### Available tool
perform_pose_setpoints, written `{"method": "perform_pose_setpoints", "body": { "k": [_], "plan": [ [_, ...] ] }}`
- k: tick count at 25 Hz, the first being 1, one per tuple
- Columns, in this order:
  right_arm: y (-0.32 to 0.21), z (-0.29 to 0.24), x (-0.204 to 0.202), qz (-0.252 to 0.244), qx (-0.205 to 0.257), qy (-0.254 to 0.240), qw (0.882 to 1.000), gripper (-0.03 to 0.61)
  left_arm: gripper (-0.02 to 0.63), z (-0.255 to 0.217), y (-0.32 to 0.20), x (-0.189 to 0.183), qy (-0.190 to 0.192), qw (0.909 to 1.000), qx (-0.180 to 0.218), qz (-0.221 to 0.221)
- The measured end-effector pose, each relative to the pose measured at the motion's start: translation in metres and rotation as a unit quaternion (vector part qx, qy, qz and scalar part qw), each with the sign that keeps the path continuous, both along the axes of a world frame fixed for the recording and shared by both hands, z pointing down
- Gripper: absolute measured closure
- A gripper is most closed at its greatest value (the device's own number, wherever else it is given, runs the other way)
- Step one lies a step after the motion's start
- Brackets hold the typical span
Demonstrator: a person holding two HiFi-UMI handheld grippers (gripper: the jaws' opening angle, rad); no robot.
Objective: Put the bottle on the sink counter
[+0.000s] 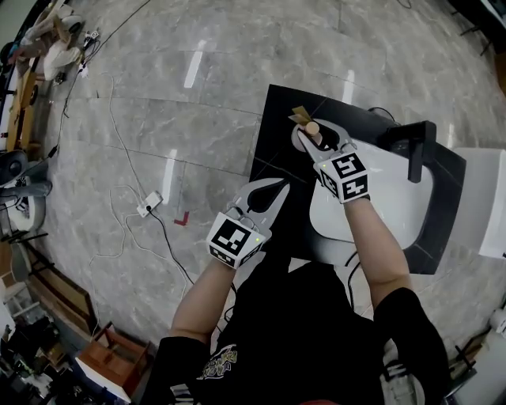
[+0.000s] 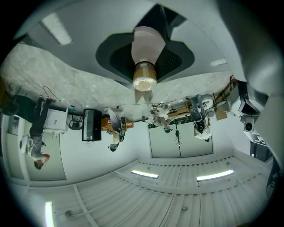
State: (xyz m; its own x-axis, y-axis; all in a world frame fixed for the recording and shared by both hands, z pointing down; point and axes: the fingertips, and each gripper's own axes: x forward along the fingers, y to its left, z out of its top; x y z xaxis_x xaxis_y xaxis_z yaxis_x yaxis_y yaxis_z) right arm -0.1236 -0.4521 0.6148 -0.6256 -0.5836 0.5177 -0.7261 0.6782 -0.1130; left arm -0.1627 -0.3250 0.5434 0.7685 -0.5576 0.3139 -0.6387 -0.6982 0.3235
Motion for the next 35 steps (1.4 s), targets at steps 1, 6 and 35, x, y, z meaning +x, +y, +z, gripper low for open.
{"method": "perform_pose_setpoints", "body": {
  "k": [1, 6, 35],
  "plan": [
    [-0.002, 0.0, -0.002, -0.001, 0.002, 0.003, 1.0, 0.414, 0.612, 0.0, 0.0, -0.002, 0.001, 1.0, 0.0, -0.001],
    [-0.01, 0.001, -0.01, -0.002, 0.007, 0.008, 1.0, 0.414, 0.612, -0.004, 0.0, -0.01, 0.003, 1.0, 0.003, -0.005],
    [-0.008, 0.007, -0.012, -0.013, 0.011, -0.007, 1.0, 0.388, 0.612, -0.007, 0.019, -0.007, -0.011, 0.9996, 0.006, -0.024]
  ]
}}
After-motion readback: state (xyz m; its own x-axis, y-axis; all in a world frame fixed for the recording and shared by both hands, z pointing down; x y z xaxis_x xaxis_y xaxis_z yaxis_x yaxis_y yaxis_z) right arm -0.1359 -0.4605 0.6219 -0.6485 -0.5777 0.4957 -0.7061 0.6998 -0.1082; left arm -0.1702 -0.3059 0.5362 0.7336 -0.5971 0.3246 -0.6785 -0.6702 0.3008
